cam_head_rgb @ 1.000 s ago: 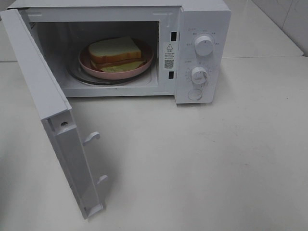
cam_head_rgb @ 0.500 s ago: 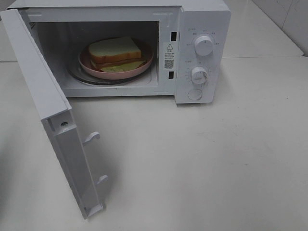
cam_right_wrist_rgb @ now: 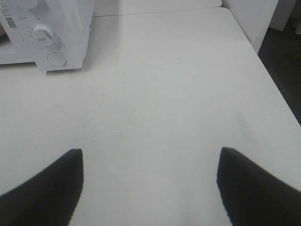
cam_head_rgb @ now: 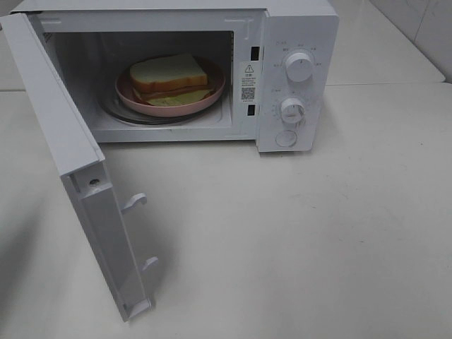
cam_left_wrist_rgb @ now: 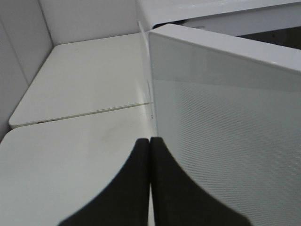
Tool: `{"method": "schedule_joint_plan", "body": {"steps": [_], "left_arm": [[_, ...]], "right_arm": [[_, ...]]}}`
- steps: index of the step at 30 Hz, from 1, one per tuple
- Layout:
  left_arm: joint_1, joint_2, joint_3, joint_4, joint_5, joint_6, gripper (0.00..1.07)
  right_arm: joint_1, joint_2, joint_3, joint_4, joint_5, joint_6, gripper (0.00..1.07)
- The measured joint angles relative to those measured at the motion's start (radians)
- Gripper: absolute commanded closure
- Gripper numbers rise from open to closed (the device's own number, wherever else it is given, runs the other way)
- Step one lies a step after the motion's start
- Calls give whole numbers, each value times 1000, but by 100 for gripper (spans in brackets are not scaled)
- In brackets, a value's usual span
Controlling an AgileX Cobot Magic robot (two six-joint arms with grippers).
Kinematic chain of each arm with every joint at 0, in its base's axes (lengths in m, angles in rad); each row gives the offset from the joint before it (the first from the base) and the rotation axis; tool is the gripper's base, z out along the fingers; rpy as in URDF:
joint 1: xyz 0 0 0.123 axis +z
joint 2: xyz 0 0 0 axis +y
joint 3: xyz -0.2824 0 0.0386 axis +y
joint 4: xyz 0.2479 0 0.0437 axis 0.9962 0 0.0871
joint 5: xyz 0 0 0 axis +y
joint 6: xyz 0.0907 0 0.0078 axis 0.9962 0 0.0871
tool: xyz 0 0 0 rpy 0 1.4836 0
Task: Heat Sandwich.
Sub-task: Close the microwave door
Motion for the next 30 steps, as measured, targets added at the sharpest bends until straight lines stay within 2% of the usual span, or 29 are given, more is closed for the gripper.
{"method": "schedule_joint_plan", "body": {"steps": [3,7,12,20,21,30], "left_arm": [[0,70,0,85,-76,-36,107],[-16,124,-1,110,-124,-48,107],[-114,227,-36,126,-137,-40,107],[-218,323,-70,89,-184,-13,107],[-239,346,-78,56,-197,-8,107],[-354,434,-149,-34,-221,22,107]], "right_arm": [[0,0,0,0,0,0,32],[0,0,0,0,0,0,32],[0,0,0,0,0,0,32],[0,0,0,0,0,0,32],[0,0,0,0,0,0,32],[0,0,0,0,0,0,32]]}}
